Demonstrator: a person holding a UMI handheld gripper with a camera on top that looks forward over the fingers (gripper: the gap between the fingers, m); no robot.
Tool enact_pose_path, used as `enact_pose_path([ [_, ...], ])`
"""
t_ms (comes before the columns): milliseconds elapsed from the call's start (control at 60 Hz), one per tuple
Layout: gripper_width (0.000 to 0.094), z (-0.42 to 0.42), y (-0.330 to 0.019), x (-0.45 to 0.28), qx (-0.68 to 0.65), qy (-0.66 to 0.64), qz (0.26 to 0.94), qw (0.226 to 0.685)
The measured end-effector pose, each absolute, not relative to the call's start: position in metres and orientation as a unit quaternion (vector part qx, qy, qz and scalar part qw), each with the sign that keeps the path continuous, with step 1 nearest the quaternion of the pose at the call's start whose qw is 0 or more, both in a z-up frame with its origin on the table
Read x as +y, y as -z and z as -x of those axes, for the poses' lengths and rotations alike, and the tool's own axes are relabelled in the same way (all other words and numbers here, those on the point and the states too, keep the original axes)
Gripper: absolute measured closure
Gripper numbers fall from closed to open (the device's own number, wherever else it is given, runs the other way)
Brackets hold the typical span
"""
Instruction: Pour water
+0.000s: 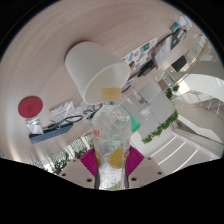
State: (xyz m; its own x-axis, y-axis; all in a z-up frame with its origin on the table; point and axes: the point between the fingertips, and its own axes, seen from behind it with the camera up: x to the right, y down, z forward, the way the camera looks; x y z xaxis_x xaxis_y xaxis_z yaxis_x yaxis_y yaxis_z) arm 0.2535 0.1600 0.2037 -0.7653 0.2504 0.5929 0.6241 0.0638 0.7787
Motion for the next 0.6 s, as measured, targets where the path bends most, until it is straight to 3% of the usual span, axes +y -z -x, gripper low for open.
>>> enact_pose_path([
  [83,0.0609,-0.255,-0.206,0.163,-0.709,0.614,0.310,0.158],
  [150,0.0609,-0.262,-0.210,0.168,-0.675,0.602,0.378,0.199],
  [283,0.0607,-0.267,-0.260,0.188,-0.470,0.519,0.579,0.417],
  [317,0.0648,-0.266,-0.275,0.169,-0.395,0.484,0.602,0.496],
  [400,0.0630,-0.280,-0.300,0.184,-0.246,0.337,0.690,0.592],
  [433,0.0574,-0.287,-0.290,0.159,-0.161,0.275,0.701,0.638],
  [483,0.0545,-0.286,-0.275,0.163,-0.086,0.143,0.725,0.668],
  [583,0.0475,-0.290,-0.251,0.147,-0.001,0.003,0.708,0.707],
  [600,0.0472,-0.293,-0.233,0.136,-0.002,-0.002,0.705,0.709],
])
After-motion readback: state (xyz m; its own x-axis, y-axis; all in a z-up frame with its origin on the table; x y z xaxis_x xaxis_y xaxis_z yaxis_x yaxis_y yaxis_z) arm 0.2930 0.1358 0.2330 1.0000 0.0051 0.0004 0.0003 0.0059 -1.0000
